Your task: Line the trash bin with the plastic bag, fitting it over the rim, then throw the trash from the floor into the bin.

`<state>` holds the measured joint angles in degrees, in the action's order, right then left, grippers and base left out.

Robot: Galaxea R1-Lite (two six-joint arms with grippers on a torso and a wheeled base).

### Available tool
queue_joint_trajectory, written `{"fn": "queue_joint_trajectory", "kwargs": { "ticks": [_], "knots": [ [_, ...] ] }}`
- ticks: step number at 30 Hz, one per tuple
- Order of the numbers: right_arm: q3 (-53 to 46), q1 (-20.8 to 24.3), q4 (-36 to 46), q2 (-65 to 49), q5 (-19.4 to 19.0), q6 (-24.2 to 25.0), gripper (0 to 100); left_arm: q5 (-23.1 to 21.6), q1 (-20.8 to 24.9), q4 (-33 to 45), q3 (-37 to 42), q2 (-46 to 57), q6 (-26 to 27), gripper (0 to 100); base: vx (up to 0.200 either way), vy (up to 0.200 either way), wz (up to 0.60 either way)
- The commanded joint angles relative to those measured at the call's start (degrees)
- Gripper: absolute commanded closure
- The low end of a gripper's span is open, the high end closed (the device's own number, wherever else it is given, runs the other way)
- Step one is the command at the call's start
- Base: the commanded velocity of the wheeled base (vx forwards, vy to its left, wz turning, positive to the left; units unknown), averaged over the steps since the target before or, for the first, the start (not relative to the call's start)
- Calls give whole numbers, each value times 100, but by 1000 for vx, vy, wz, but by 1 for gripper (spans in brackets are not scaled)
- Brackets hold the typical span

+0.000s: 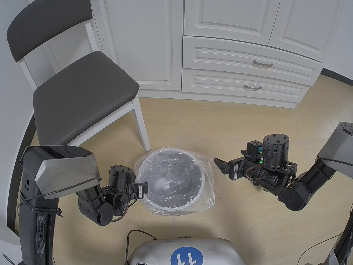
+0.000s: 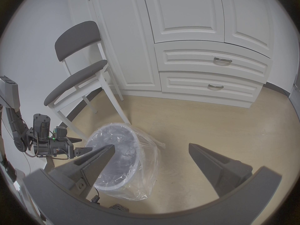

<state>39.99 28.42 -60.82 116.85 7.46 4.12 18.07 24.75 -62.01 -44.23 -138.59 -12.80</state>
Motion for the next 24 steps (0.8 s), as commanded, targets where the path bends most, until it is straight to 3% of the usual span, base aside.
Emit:
{"fn": "queue_joint_trajectory", "kwargs": {
  "ticks": [1,10,24],
  "knots": [
    [-52,24,-9,-171,1,10,0,-5,21,-39,28,96,-3,0,0,0,0],
    [-96,24,-18,-364,-8,1,0,-31,118,-48,151,518,-109,0,0,0,0],
    [-764,6,-27,-988,1,-623,0,-418,303,-56,784,1687,-135,0,0,0,0]
  ]
}}
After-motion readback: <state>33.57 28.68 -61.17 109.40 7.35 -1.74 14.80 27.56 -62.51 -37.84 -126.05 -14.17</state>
